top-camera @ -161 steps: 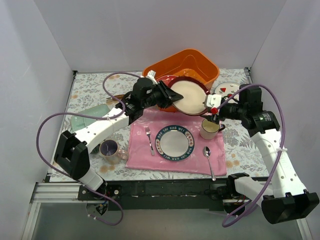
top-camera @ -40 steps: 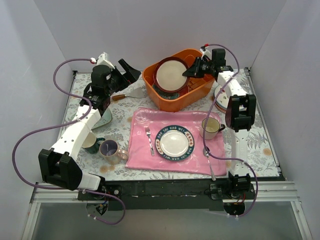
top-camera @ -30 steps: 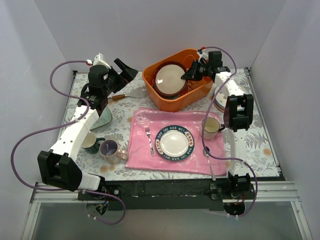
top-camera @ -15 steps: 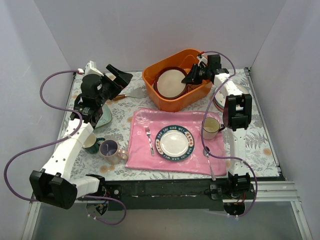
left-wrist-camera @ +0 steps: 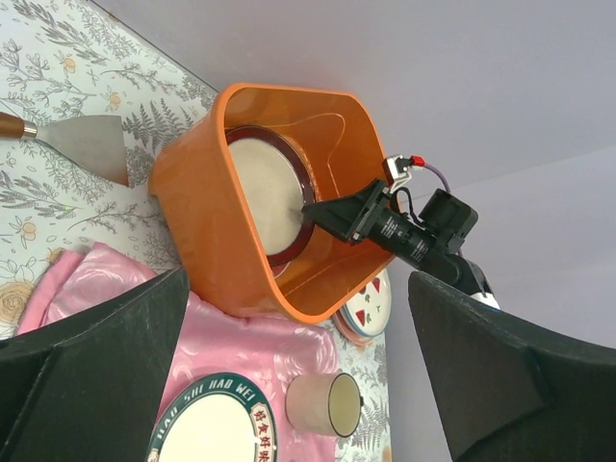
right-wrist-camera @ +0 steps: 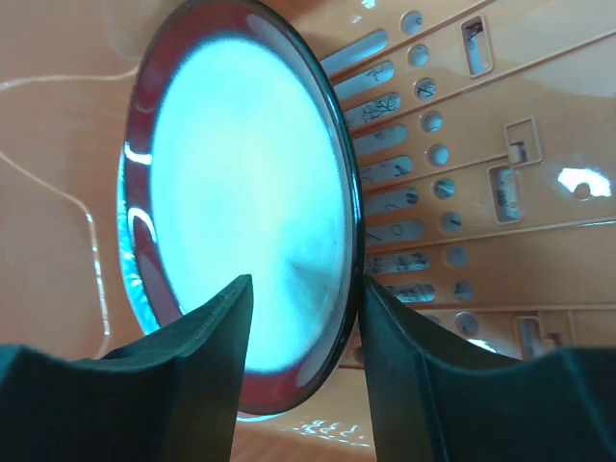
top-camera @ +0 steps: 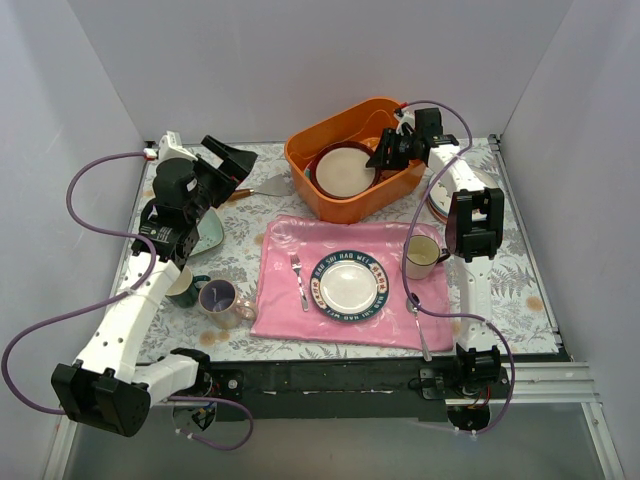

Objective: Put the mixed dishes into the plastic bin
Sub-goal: Place the plate in the plastic bin.

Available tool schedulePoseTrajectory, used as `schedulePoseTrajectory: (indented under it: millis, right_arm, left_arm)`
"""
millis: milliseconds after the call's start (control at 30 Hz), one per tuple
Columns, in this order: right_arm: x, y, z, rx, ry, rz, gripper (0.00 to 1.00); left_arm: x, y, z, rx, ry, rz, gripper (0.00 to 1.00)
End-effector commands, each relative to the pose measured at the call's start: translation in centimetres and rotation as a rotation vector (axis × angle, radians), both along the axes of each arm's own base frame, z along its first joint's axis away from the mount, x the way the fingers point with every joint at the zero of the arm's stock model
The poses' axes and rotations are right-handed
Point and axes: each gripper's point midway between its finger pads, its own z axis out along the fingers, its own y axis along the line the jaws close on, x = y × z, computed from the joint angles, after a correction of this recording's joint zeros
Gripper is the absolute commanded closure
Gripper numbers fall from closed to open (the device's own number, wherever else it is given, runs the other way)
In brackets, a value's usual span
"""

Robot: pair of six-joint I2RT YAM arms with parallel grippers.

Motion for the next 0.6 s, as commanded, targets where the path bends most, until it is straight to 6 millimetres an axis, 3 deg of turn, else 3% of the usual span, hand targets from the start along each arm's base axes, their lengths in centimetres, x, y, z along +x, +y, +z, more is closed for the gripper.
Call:
schedulePoseTrajectory:
  millis: [0,267,567]
  right_arm:
    - [1.0,0.1,2.6,-0.074,-0.136,0.040,0.44]
    - [1.4,-0.6,2.6,-0.183,-0.223,0.080,0.41]
    - [1.3,-0.9,6.2,-0.299,-0.424,0.189,0.28]
  left_arm:
    - [-0.6,0.8,0.4,0.025,-0.004,0.023,0.02]
    - [-0.6,0.6,0.2,0.094,0.010,-0.011,0.02]
    - [-0.6,0.6,-0.5,0.212,0.017,-0.057,0.02]
